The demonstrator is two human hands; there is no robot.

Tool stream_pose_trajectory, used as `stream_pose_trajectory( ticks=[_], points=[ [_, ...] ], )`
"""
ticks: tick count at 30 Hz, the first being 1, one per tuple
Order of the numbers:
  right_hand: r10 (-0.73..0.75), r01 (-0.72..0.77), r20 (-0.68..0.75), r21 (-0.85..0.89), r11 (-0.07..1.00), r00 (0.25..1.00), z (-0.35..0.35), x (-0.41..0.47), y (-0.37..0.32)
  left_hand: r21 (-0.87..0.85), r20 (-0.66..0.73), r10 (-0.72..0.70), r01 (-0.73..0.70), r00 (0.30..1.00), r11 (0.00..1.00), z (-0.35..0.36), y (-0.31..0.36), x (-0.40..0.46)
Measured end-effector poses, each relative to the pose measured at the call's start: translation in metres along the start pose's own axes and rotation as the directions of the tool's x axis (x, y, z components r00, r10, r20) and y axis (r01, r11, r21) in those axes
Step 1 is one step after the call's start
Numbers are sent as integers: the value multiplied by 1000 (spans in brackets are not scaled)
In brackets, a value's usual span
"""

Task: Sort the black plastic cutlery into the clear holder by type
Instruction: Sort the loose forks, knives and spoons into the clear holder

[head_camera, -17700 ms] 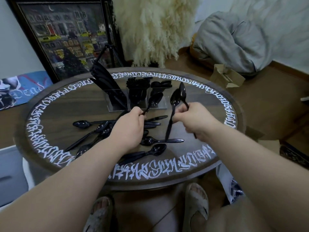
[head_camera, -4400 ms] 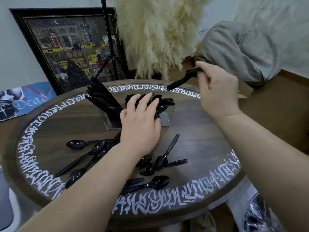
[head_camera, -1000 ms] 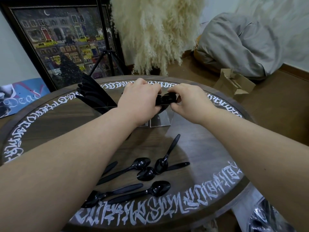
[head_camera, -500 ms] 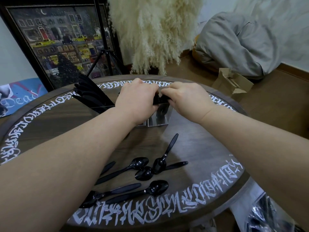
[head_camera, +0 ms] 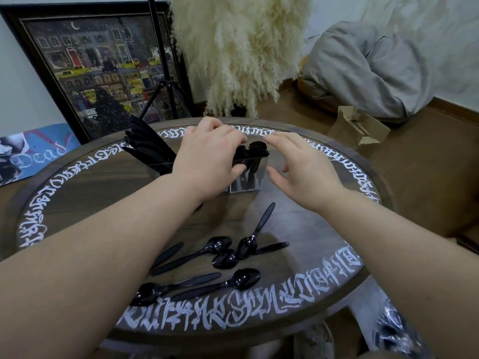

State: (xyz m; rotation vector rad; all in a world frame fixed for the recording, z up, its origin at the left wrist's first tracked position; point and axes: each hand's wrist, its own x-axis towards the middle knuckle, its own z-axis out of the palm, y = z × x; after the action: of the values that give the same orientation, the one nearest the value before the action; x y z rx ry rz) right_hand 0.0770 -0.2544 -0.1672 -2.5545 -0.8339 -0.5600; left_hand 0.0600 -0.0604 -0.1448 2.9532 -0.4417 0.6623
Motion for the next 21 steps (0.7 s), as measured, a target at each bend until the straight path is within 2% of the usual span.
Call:
stream_pose_trajectory(
  ticks=[2,4,7,10,14,17,21],
  points=[
    [25,-24,-17,22,999,1000,-7,-13,-8,-10,-41,30,-30,999,999,-5,3,-16],
    [71,-71,27,17,997,997,-13,-25,-15,-19,-37,30,-31,999,999,-8,7,-33],
    [110,-100,249,-53,994,962,-15,-39,-26,-20,136,-7,10,991,1000,-10,15,-60],
    [128,-101,473,-83,991,872,-6,-53,-34,1,343,-26,27,939,1000,-8,21,-83],
    [199,-151,618,-130,980,760,14,-73,-35,10,540,-98,109,836,994,-1,18,-113],
    [207,-117,653,-179,977,728,24,-74,-37,-2,592,-123,154,796,988,3,13,-129],
    [171,-33,648,-220,975,742,35,-65,-43,-31,587,-103,150,803,988,0,15,-133]
  ],
)
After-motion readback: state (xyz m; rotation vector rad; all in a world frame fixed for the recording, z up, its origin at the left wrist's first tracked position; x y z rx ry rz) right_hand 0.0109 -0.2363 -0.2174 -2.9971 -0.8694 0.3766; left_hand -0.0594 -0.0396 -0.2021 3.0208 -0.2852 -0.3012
